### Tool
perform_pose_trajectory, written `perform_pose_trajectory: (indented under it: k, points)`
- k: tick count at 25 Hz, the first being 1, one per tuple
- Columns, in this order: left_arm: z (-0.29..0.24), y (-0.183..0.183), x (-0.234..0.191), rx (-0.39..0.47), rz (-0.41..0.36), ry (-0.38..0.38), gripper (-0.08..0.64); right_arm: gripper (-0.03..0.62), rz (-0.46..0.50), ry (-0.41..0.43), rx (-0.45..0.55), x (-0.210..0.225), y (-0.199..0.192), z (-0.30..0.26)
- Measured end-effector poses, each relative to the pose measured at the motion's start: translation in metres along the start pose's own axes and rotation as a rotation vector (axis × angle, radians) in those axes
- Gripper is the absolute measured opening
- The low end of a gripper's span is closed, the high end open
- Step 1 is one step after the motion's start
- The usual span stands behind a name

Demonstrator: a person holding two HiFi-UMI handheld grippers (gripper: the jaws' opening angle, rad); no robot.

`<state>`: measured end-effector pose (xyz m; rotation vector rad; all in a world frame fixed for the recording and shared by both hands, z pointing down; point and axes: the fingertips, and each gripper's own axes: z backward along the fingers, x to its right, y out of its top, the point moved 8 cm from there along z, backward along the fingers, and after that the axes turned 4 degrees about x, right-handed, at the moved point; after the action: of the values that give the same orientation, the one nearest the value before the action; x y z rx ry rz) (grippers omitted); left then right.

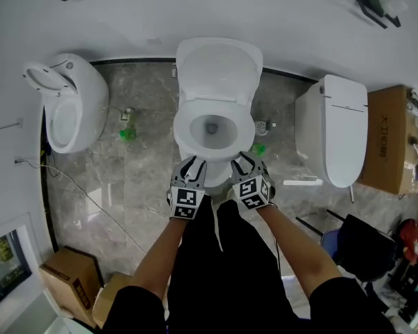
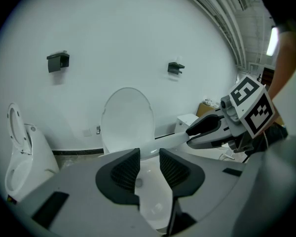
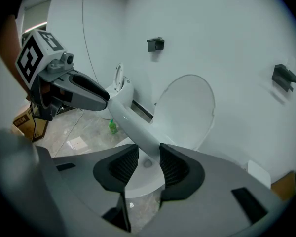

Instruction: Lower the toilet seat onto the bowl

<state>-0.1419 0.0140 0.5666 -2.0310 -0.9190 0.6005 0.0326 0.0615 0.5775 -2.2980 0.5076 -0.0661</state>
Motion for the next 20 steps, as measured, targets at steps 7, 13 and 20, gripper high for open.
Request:
perform_pose_trajectory:
  k: [7, 13, 20]
  points:
    - [0.007, -0.027, 0.012, -0.036, 0.0, -0.013, 0.132, 0.149, 0.015, -0.001, 0.005, -0.019, -0.025, 0.003]
    - [0.005, -0.037, 0.008, -0.015, 0.0, -0.014, 0.133, 0.147, 0.028, -0.055, 0.023, -0.028, -0.029, -0.002]
    - [0.011, -0.055, 0.014, -0.02, 0.048, 0.001, 0.135, 0.149, 0.024, -0.038, 0.036, -0.039, -0.045, -0.003]
